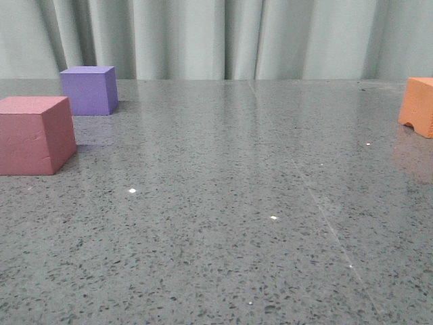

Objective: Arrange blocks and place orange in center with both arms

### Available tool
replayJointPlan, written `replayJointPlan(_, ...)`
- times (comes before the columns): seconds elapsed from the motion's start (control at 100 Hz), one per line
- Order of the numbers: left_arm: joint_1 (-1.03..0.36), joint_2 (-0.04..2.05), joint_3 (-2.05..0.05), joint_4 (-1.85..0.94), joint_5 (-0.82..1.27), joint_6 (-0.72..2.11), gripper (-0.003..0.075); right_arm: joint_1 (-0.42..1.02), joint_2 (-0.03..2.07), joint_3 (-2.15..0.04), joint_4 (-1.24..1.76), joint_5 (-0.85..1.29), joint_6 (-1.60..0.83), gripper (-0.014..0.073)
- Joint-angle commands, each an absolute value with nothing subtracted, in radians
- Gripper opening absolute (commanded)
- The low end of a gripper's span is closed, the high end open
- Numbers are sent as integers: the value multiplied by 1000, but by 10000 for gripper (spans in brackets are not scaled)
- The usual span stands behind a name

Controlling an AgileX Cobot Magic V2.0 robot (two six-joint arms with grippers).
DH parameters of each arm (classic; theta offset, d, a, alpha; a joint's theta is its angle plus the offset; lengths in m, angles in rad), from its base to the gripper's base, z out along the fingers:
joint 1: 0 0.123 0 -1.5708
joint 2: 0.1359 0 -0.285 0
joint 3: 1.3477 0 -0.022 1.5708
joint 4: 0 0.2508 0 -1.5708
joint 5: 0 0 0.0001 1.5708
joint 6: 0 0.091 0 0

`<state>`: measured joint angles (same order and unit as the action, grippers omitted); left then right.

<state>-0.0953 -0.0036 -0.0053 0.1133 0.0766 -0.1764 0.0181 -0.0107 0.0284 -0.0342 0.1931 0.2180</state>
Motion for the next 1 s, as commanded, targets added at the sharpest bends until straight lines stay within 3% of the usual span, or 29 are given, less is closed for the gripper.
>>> replayJointPlan(0.0,-104,-38,50,105,-11,-176,-19,16,-34,13,-36,112,203,-67)
replayJointPlan(0.77,-104,-38,50,105,-11,-176,-19,15,-34,13,-41,111,200,-67)
replayJointPlan(0.99,-104,-38,50,105,-11,-176,-19,15,-34,0,-34,-73,203,-67)
